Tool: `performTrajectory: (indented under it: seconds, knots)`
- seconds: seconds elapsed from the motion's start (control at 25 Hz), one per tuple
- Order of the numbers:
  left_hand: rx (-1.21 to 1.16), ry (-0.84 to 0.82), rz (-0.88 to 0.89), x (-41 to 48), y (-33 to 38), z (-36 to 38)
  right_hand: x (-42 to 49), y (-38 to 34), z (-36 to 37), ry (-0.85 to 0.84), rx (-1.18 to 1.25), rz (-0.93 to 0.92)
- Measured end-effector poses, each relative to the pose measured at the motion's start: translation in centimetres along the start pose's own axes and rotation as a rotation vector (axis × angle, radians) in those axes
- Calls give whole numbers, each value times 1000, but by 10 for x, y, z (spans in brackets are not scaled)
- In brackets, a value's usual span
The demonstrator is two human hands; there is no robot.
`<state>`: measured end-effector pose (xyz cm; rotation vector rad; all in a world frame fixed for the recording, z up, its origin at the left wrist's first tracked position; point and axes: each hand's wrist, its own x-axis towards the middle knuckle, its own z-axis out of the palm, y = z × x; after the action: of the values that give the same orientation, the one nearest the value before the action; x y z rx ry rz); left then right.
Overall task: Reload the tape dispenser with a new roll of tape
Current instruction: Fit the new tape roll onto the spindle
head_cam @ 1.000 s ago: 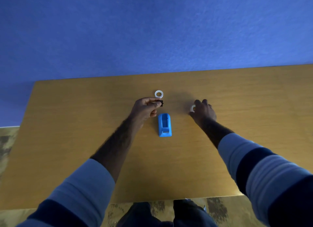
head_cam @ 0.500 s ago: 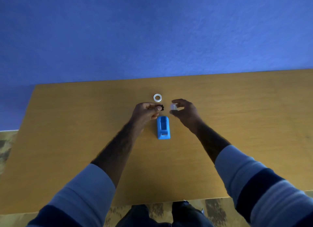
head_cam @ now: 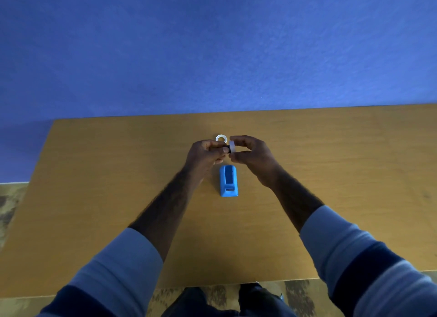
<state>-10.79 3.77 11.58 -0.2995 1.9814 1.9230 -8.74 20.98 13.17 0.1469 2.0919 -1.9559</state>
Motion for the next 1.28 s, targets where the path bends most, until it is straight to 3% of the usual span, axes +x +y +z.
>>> performTrajectory:
  seconds: [0.2, 0.72, 1.08, 1.28]
  knots:
    - [15, 56, 13, -2, 3, 1, 2, 4, 1, -12, 28, -12]
    - [45, -21, -44, 1, -1, 1, 4, 5, 2, 4, -67, -14]
    - [209, -18, -31, 1, -20, -3, 18, 21, 0, -73, -570, 24]
    - [300, 63, 3, 3, -37, 2, 21, 38, 4, -39, -670, 22]
